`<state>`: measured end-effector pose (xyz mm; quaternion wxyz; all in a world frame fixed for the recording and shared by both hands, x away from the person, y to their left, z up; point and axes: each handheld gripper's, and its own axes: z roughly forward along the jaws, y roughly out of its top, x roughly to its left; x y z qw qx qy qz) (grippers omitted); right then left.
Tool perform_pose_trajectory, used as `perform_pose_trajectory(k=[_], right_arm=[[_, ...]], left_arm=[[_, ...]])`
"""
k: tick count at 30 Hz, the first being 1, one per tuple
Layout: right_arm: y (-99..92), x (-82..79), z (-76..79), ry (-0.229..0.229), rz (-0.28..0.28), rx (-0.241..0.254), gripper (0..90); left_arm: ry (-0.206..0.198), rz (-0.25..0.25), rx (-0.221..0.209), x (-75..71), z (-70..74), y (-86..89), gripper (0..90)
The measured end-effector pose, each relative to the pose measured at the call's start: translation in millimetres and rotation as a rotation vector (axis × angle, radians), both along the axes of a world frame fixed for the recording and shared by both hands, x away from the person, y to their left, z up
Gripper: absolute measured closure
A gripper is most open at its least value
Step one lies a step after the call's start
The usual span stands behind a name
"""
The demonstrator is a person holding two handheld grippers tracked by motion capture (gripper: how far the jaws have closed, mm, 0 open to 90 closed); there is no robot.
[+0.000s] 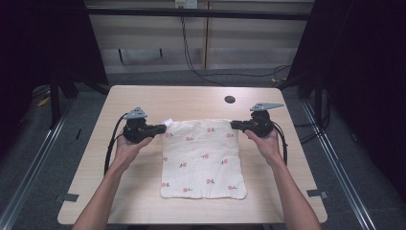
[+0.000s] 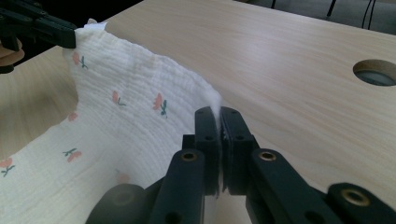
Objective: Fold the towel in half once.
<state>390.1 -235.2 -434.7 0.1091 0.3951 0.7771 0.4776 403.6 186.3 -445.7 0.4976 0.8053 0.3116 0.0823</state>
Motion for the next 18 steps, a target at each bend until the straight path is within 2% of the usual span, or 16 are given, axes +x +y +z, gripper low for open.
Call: perform_pose_trajectory(k=[10, 15, 18], right_arm=[[-7.4, -8.6, -3.3, 0.001, 0.007, 0.015, 86.7], [-6.2, -14.3, -1.5, -0.005, 0.022, 0.014, 86.5], [-5.9, -15.9, 0.1, 0.000, 0.027, 0.012, 86.2]], left_arm=[[-0.014, -0.008, 0.035, -8.6, -2.0, 1.7, 86.4], [-0.029, -0.019, 0.059, -15.1, 2.4, 2.6, 86.4], [-0.042, -0.023, 0.041, -18.8, 6.7, 3.6, 86.3]])
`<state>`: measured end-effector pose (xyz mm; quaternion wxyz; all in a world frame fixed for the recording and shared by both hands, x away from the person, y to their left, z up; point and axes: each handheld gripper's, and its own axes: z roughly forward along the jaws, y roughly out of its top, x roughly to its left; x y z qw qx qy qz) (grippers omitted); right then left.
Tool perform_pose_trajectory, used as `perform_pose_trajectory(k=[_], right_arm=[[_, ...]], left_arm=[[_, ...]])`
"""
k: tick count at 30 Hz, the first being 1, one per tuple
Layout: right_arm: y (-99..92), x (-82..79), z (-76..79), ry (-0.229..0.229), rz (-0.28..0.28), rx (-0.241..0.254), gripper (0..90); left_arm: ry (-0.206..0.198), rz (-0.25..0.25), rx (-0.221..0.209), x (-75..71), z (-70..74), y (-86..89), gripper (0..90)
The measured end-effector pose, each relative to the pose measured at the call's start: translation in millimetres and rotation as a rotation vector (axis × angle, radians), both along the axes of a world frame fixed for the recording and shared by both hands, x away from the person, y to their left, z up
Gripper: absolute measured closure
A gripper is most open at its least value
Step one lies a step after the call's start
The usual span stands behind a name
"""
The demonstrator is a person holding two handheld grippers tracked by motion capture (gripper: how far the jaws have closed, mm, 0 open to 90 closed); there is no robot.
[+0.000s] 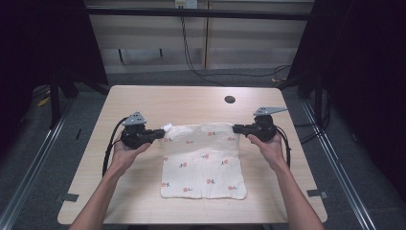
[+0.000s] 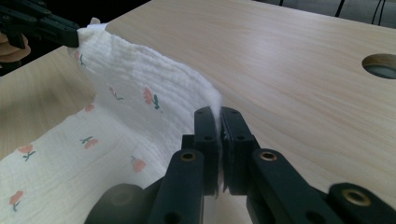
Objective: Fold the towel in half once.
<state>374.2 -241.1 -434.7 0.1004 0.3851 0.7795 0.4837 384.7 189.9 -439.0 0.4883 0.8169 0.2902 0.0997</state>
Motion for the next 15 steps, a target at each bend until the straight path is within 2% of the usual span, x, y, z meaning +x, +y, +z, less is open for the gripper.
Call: perform_pose_trajectory(k=[4, 7, 9, 12, 15], right_arm=[[0.1, -3.2, 0.7, -0.002, 0.006, -0.001, 86.5], [-0.2, -6.6, 0.6, -0.006, 0.012, -0.002, 86.6], [-1.2, -9.4, 2.5, -0.013, 0.011, 0.007, 86.5], [-2.5, -14.1, 6.1, -0.022, 0.019, 0.008, 86.6], [-3.3, -20.8, 8.4, -0.027, 0.030, -0.010, 86.6]], left_arm=[[-0.010, -0.003, 0.005, -5.3, 2.0, 0.5, 86.4], [0.007, -0.023, -0.021, -9.9, 1.6, 1.3, 86.4], [-0.008, -0.022, 0.018, -12.8, 2.8, 0.6, 86.4], [-0.008, -0.033, -0.006, -17.6, 6.8, 3.2, 86.4], [-0.013, -0.048, 0.007, -23.5, 8.0, 3.9, 86.4]])
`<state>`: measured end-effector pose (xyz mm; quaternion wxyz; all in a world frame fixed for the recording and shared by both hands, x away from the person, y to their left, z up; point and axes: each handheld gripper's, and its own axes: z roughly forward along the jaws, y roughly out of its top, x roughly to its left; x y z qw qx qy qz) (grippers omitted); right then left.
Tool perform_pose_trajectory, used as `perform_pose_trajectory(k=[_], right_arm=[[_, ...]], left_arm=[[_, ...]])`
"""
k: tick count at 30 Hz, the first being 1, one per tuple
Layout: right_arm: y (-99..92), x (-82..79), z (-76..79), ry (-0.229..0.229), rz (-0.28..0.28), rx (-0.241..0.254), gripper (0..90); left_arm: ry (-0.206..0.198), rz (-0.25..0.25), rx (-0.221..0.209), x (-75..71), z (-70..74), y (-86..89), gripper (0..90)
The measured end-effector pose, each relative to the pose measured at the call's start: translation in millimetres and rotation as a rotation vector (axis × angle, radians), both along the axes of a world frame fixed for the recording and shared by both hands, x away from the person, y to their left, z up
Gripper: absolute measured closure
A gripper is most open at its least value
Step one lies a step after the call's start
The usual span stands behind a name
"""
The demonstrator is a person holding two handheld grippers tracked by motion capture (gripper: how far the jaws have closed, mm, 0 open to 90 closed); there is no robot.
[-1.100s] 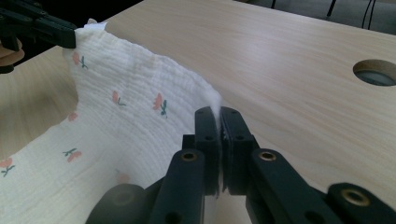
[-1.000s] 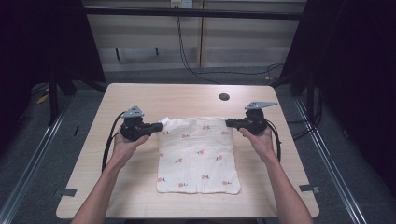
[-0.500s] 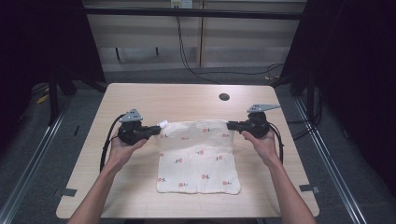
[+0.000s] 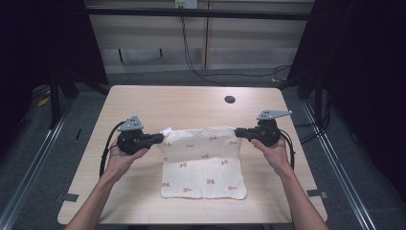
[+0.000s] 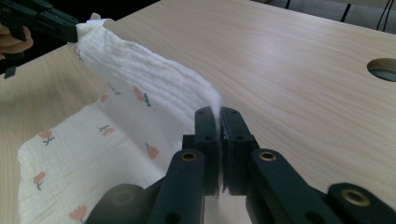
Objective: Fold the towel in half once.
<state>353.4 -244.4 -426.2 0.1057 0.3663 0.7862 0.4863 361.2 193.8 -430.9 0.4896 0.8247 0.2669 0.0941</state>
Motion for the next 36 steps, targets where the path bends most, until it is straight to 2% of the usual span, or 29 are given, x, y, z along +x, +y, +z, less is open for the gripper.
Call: perform_pose_trajectory(k=[2, 4, 6, 7, 9, 12, 14, 21, 24, 29, 32, 36], right_arm=[[0.2, -4.3, 0.8, 0.003, -0.006, -0.011, 86.2], [-0.5, -8.9, -0.1, 0.010, -0.009, -0.007, 86.2], [-0.8, -10.4, -0.5, 0.012, -0.008, -0.007, 86.2], [-2.8, -15.3, -1.2, 0.015, -0.007, -0.007, 86.3], [-4.7, -18.9, -0.4, 0.014, -0.005, -0.003, 86.3], [-7.4, -27.6, 2.2, 0.008, 0.010, 0.007, 86.3], [-6.1, -33.2, 3.2, 0.002, 0.022, -0.001, 86.3], [-2.4, -48.5, 1.3, -0.001, 0.045, -0.019, 86.3], [-4.5, -54.8, 1.8, -0.005, 0.046, -0.021, 86.3], [-3.6, -65.6, -7.3, 0.011, 0.058, -0.038, 86.2], [-1.9, -73.1, -10.9, 0.022, 0.072, -0.055, 86.1], [-2.0, -80.1, -13.7, 0.024, 0.083, -0.069, 86.0]], left_arm=[[0.007, -0.005, -0.008, -3.6, 0.0, -0.4, 86.4], [0.021, -0.025, -0.052, -7.3, 1.1, -0.2, 86.4], [0.010, -0.021, -0.057, -10.1, 1.1, -0.9, 86.4], [-0.001, -0.016, -0.023, -13.4, 0.6, -2.4, 86.4], [-0.007, -0.022, -0.012, -16.2, 1.1, -1.9, 86.4], [-0.013, -0.005, 0.001, -20.4, 4.1, 0.1, 86.4], [-0.021, -0.012, 0.018, -24.2, 4.2, -0.2, 86.4], [-0.024, -0.043, 0.020, -37.6, -0.1, -3.3, 86.4], [-0.013, -0.056, 0.018, -41.9, -2.0, -1.8, 86.4], [0.016, -0.077, 0.057, -50.1, -17.0, -4.3, 86.4], [0.019, -0.098, 0.084, -55.7, -19.0, -6.1, 86.4], [0.023, -0.104, 0.081, -60.9, -22.4, -4.5, 86.4]])
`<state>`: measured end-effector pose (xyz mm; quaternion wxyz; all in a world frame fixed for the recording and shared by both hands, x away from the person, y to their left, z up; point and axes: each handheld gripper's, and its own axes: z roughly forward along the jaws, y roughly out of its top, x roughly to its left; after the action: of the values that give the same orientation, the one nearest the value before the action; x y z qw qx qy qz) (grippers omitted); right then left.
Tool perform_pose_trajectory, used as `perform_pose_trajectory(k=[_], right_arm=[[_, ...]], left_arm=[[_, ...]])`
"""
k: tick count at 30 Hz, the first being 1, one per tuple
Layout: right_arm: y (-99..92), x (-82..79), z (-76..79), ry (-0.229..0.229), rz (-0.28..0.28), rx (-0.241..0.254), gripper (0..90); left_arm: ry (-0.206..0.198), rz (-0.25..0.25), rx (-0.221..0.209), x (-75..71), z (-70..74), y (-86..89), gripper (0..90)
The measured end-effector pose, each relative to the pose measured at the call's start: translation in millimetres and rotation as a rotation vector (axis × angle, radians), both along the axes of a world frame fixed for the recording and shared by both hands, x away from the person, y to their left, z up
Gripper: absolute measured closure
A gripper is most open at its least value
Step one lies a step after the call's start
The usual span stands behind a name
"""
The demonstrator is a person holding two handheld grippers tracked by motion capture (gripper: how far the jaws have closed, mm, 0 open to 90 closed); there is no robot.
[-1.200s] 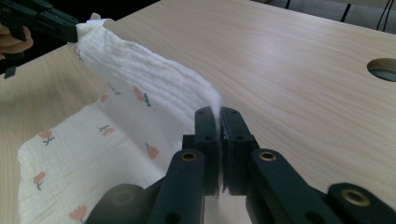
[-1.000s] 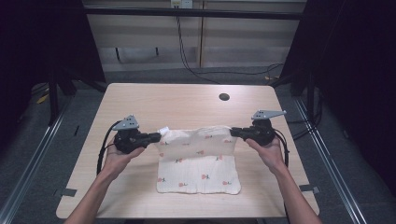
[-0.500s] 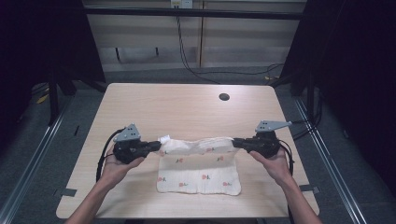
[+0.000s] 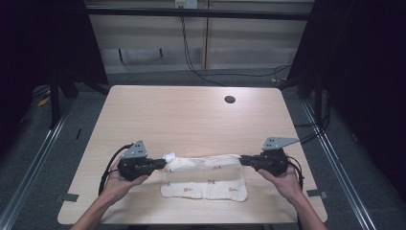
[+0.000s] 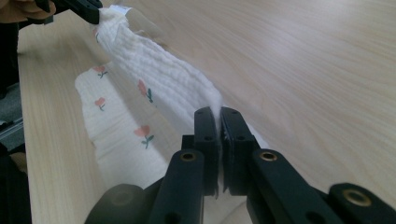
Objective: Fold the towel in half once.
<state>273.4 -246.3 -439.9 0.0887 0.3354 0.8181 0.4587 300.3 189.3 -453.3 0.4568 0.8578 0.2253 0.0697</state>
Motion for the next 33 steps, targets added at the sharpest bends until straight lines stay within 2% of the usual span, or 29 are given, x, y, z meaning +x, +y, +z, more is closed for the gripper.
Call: perform_pose_trajectory(k=[1, 3, 5, 9, 11, 15, 16, 20, 24, 26, 32, 33], right_arm=[[-0.2, -2.8, -4.6, 0.010, 0.002, -0.004, 85.9], [0.6, -4.4, -10.3, 0.020, 0.006, -0.014, 85.8], [1.4, -5.8, -16.8, 0.029, 0.008, -0.014, 85.6], [2.7, -10.8, -27.5, 0.060, 0.020, -0.046, 84.4], [2.9, -13.6, -30.0, 0.065, 0.023, -0.046, 83.8], [4.9, -18.9, -32.5, 0.081, 0.043, -0.061, 82.5], [5.2, -19.5, -33.0, 0.082, 0.043, -0.070, 82.4], [6.0, -21.8, -36.8, 0.098, 0.050, -0.080, 81.5], [8.9, -24.5, -40.2, 0.103, 0.056, -0.105, 79.8], [9.1, -26.2, -40.8, 0.112, 0.056, -0.102, 76.5], [6.7, -36.6, -40.2, 0.108, 0.053, -0.101, 73.9], [6.0, -38.9, -39.8, 0.111, 0.050, -0.102, 73.2]], left_arm=[[0.016, -0.010, 0.001, -1.4, -6.3, -0.5, 86.3], [0.014, -0.012, 0.030, -2.8, -12.9, -2.9, 86.3], [0.025, -0.020, 0.034, -3.1, -17.7, -5.3, 86.3], [0.031, -0.051, 0.058, -8.6, -21.3, -9.8, 86.1], [0.026, -0.061, 0.068, -11.5, -22.2, -10.3, 85.9], [0.040, -0.072, 0.080, -14.7, -28.2, -11.0, 85.5], [0.037, -0.076, 0.099, -15.5, -29.2, -10.6, 85.3], [0.051, -0.088, 0.106, -19.7, -33.2, -10.8, 84.8], [0.047, -0.105, 0.114, -22.7, -34.3, -11.2, 84.2], [0.053, -0.102, 0.106, -23.9, -34.3, -10.2, 83.2], [0.058, -0.113, 0.139, -31.7, -35.4, -9.7, 81.7], [0.058, -0.120, 0.133, -32.9, -35.8, -9.1, 80.7]])
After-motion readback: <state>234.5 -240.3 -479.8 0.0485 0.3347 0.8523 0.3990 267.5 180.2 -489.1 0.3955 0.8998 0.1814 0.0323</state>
